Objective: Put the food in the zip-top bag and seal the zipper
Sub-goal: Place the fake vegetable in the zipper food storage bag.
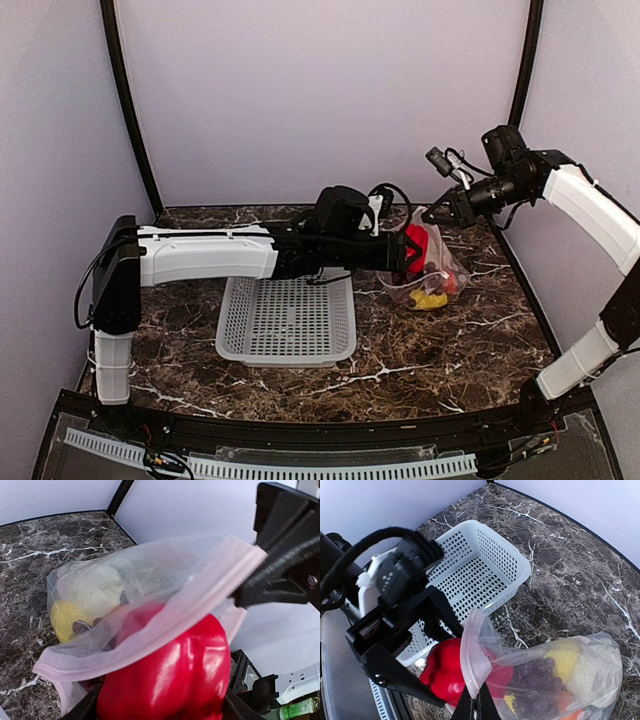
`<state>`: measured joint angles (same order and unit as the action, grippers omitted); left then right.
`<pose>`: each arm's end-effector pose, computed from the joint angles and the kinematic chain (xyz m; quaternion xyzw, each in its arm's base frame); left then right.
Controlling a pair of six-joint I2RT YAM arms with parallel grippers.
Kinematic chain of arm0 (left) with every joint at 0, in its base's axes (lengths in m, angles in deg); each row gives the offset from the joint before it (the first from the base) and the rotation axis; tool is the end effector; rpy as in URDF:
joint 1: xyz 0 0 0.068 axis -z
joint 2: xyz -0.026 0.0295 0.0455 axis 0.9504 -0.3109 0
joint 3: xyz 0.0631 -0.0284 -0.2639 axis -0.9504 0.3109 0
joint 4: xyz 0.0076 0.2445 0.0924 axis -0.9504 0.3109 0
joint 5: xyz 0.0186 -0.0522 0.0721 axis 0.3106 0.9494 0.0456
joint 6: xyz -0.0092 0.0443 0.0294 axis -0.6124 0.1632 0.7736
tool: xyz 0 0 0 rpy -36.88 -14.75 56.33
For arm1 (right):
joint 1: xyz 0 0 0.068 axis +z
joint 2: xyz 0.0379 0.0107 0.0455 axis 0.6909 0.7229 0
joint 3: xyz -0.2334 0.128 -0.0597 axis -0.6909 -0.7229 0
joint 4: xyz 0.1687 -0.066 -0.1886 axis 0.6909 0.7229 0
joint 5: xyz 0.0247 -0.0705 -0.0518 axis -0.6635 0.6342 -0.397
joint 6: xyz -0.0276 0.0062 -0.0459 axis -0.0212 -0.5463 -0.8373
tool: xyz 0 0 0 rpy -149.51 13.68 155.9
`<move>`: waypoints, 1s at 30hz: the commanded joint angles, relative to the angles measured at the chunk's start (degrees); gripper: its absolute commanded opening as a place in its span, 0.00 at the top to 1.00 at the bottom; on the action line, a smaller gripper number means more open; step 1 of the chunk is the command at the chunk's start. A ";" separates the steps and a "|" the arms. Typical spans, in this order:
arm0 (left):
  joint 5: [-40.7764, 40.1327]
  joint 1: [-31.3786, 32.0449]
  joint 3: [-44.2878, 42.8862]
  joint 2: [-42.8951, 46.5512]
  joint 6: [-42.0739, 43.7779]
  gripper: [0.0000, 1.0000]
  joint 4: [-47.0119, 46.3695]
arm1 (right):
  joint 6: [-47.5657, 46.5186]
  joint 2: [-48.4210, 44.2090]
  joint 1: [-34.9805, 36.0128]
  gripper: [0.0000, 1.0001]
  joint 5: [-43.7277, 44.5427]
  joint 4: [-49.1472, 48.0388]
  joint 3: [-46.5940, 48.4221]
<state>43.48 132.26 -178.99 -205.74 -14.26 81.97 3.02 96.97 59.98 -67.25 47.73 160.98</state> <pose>0.2437 -0.4339 0.2944 0.2050 0.7722 -0.4601 0.3873 0.2800 0.1072 0.3671 -0.3763 0.7997 0.3407 0.3206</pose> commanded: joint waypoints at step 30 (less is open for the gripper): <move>-12.75 1.07 -0.52 6.77 2.78 0.01 -2.58 | 1.26 2.52 -0.35 1.00 -4.56 0.06 4.07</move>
<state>29.89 132.59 -183.47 -205.28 -17.19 86.80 4.01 99.11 60.33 -71.11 48.67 163.41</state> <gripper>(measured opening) 0.989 0.005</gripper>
